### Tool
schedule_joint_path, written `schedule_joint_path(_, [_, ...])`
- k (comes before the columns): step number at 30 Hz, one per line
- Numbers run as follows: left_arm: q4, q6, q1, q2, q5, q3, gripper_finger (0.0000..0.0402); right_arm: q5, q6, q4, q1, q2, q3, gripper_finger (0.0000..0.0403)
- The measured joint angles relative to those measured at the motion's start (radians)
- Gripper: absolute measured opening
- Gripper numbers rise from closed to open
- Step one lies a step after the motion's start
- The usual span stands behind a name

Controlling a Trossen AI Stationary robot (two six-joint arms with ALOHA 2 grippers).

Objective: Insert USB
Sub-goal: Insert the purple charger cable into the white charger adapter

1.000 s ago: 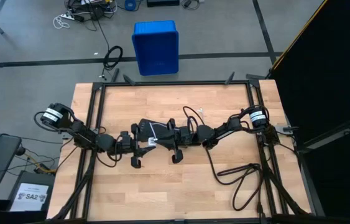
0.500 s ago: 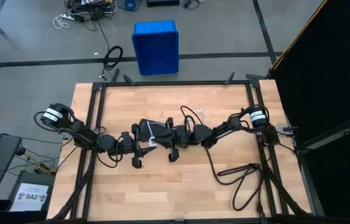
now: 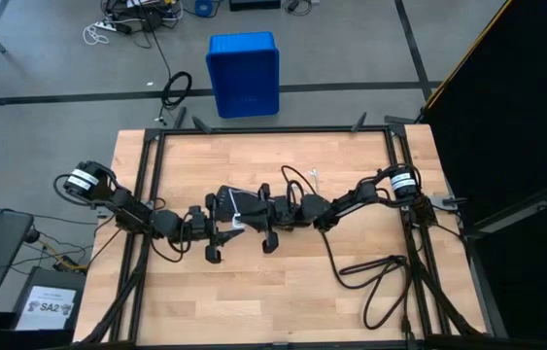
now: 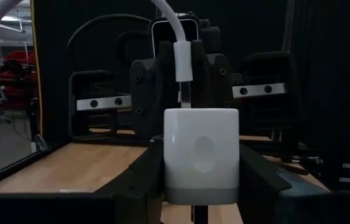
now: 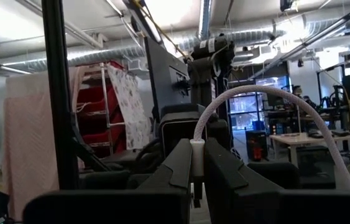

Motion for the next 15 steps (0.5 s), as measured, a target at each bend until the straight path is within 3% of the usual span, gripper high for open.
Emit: schedule_joint_path(15, [0.002,-0.004,0.0,0.0,0.0,0.0,0.0126,0.0,-0.002,-0.023,0.002,-0.001,0.0,0.0])
